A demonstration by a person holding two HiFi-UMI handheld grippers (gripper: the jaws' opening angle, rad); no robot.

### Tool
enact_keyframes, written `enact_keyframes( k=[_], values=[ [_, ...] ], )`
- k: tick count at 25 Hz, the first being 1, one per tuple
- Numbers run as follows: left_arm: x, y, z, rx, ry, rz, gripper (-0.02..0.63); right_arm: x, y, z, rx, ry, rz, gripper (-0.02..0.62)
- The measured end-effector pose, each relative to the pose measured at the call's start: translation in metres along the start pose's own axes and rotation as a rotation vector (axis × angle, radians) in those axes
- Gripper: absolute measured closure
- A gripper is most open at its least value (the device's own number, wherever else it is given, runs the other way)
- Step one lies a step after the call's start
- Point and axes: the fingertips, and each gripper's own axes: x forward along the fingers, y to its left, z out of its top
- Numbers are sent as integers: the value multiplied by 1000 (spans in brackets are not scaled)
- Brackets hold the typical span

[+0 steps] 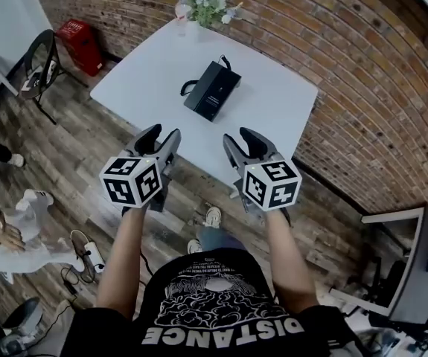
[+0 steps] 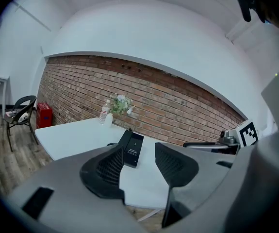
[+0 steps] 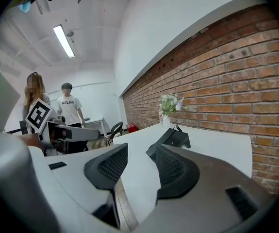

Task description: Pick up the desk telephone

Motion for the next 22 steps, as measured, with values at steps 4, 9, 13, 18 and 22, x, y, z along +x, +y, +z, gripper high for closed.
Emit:
enact_keyframes(
  k=[4, 9, 13, 18, 22],
  values=[
    [26, 15, 3, -3, 21, -16, 422, 25, -15, 0, 22, 10, -7, 428],
    [68, 31, 10, 12, 61, -48, 422, 61, -39, 2, 55, 20, -19, 413],
    [108, 48, 15, -2, 99, -75, 409, 94, -61, 1, 86, 43, -21, 403],
    [162, 61, 10, -22, 176, -131, 407, 129, -91, -12, 141, 99, -35, 390],
    [201, 72, 1, -30, 239, -173, 402, 154, -111, -23, 194, 133, -41, 378]
  ],
)
